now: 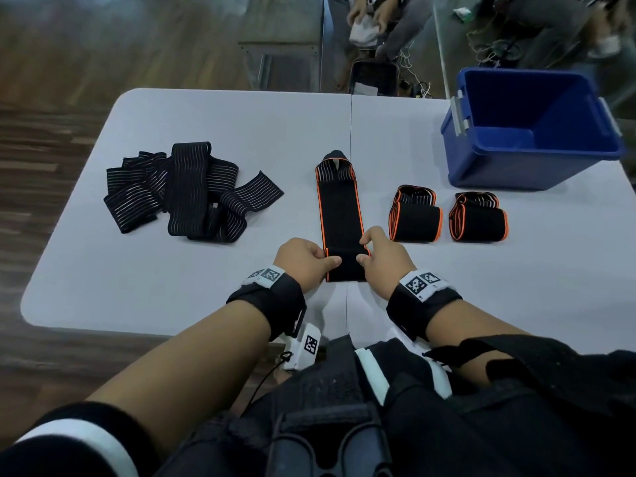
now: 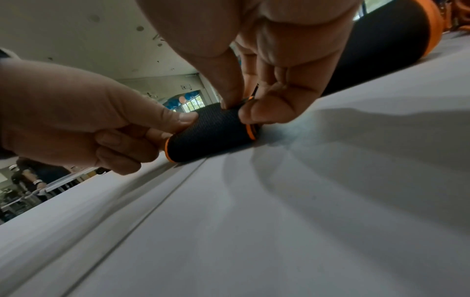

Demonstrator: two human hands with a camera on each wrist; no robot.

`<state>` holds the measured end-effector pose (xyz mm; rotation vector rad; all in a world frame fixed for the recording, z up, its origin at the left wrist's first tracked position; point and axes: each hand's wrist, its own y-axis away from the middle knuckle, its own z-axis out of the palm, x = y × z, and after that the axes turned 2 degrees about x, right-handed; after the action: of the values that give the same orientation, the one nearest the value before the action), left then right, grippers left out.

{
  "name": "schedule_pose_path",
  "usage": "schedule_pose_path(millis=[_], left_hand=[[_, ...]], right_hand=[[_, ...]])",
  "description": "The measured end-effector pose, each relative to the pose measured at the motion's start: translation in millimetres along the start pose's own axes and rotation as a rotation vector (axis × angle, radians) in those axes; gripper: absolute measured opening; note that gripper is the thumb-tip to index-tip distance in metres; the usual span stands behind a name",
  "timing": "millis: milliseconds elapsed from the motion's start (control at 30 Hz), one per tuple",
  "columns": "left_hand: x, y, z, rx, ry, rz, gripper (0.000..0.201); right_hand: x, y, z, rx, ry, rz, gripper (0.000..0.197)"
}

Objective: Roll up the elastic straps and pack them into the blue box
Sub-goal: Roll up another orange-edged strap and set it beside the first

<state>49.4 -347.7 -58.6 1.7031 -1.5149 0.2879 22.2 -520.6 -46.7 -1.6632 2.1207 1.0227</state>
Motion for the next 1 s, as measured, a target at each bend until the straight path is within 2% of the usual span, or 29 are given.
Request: schedule_pose_path(millis=[100, 167, 300, 433, 500, 600, 667, 833, 933, 1000], left_hand=[[6, 3, -3, 0.062, -0.109, 0.081, 0.029], [9, 4, -4, 0.073, -0.184, 0.206, 0.031], [10, 5, -1, 0.116, -0.330, 0.369, 0.018], [-1, 9, 6, 0.111, -0.475, 0.487, 0.021], [-7, 14, 12, 0.078, -0.479, 0.532, 0.022], [-11, 22, 16, 0.051, -0.387, 0.460, 0.026], [-12, 24, 18, 0.055, -0.351, 0.450, 0.029], [-13, 29, 16, 0.032, -0.327, 0.434, 0.035], [-16, 29, 15, -0.023, -0.342, 0.423, 0.052], [-17, 24, 15, -0.010, -0.306, 0.388, 0.057]], right_hand=[[-3, 3, -2, -0.006, 0.069, -0.061, 0.014], [-3, 4, -2, -0.010, 0.127, -0.096, 0.020], [1, 8, -3, -0.012, 0.226, -0.151, 0.036], [-1, 12, -4, -0.061, 0.520, -0.228, 0.054], [-4, 13, -1, -0.064, 0.619, -0.257, 0.049], [-3, 12, 2, -0.039, 0.605, -0.265, 0.024], [-1, 9, 2, -0.045, 0.572, -0.255, 0.018], [6, 3, 5, -0.064, 0.507, -0.244, 0.020], [4, -1, 3, -0.095, 0.458, -0.210, 0.026], [0, -3, -1, -0.130, 0.406, -0.174, 0.030]])
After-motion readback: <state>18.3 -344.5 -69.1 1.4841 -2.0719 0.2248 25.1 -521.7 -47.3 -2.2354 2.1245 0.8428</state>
